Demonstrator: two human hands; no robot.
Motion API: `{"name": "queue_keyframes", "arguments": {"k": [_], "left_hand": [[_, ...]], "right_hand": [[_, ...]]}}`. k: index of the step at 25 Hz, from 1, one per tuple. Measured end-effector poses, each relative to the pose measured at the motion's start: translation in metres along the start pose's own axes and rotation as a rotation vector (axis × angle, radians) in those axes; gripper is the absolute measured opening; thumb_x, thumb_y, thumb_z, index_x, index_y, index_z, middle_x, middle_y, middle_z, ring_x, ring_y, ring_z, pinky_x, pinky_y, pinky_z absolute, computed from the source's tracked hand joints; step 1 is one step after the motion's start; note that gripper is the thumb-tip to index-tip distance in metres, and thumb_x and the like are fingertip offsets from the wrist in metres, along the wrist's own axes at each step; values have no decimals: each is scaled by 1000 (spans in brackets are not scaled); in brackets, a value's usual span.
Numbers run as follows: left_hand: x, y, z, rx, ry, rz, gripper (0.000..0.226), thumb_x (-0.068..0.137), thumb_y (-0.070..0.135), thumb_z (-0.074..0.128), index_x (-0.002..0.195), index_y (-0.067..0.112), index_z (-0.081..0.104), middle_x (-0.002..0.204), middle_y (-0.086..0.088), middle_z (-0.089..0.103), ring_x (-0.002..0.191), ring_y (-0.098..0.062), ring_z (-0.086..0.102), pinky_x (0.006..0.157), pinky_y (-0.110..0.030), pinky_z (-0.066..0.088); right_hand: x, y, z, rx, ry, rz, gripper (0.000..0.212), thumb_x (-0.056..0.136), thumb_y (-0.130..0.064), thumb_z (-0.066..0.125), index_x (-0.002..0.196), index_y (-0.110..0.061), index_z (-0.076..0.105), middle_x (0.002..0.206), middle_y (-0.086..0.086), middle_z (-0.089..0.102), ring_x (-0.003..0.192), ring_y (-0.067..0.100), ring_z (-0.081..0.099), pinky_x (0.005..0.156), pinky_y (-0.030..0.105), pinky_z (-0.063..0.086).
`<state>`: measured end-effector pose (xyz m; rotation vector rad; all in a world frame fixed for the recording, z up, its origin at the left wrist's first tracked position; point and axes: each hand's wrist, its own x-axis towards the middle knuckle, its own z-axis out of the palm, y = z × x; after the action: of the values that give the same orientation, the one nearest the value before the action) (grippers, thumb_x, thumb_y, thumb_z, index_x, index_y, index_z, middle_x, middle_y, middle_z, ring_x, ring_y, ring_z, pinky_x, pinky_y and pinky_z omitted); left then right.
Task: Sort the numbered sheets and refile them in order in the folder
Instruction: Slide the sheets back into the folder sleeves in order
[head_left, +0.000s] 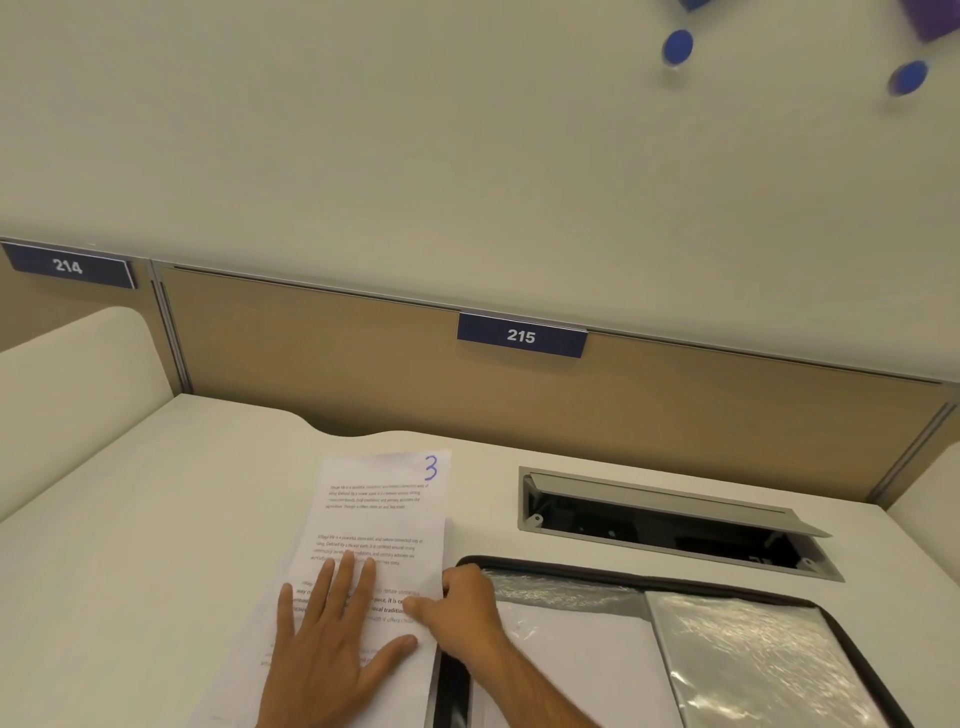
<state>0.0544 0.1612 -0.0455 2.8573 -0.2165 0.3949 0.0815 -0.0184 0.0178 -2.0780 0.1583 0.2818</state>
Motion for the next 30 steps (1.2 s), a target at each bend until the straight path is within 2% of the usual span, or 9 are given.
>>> {"name": "queue_keyframes", "arguments": {"k": [4, 8, 15, 19, 23, 25, 27, 30], "left_hand": [[6, 25, -17, -6, 18, 26, 96, 86, 86, 29, 153, 17, 39, 157, -7, 38, 144, -24, 32, 115, -54, 12], [4, 74, -22, -30, 11, 100, 94, 88, 84, 30, 154, 18, 36, 159, -6, 35, 144, -28, 36, 118, -50, 6], [-17, 174, 10, -54, -138, 258, 93, 89, 83, 33, 155, 18, 35, 160, -6, 34, 148, -25, 22, 113, -47, 15], [-25, 202, 32, -28, -231, 236, 95, 85, 86, 34, 150, 18, 44, 153, -7, 46, 141, -24, 31, 114, -43, 8], [-26, 210, 44, -17, -285, 189, 90, 85, 86, 33, 142, 19, 55, 147, -8, 52, 135, -29, 50, 113, -42, 8], [-26, 211, 43, -7, -284, 181, 86, 87, 84, 34, 140, 21, 57, 146, -7, 53, 130, -28, 55, 113, -41, 9], [-27, 209, 39, 12, -269, 191, 84, 88, 83, 35, 143, 23, 53, 149, -6, 50, 136, -26, 50, 113, -41, 10], [-28, 204, 41, -9, -247, 215, 84, 89, 82, 36, 152, 28, 39, 159, -2, 34, 148, -17, 20, 117, -41, 3]], "right_hand": [[-16, 6, -45, 138, 8, 20, 19, 83, -18, 79, 102, -19, 76, 101, -4, 77, 84, 9, 74, 71, 28, 62], [-34, 34, -113, 196, 45, 65, 21, 86, -17, 77, 106, -19, 73, 103, -4, 77, 88, 15, 75, 75, 35, 64], [-80, 123, -228, 182, 113, 178, 23, 86, -12, 77, 108, -11, 73, 96, -1, 79, 87, 19, 76, 81, 41, 62], [-100, 164, -274, 157, 99, 215, 20, 86, -9, 77, 106, -10, 75, 96, -1, 79, 87, 19, 76, 80, 37, 62], [-104, 201, -308, 135, 73, 260, 20, 84, -7, 78, 104, -9, 76, 99, 1, 79, 89, 20, 76, 87, 40, 61], [-102, 214, -322, 153, 89, 279, 22, 84, -5, 78, 106, -6, 76, 97, 2, 79, 87, 20, 76, 84, 38, 61], [-98, 222, -334, 156, 109, 289, 22, 83, -4, 78, 105, -4, 75, 94, 3, 79, 84, 20, 77, 79, 35, 62], [-88, 234, -352, 115, 135, 298, 20, 81, -9, 81, 101, -7, 75, 93, 3, 79, 81, 21, 77, 78, 39, 62]]}}
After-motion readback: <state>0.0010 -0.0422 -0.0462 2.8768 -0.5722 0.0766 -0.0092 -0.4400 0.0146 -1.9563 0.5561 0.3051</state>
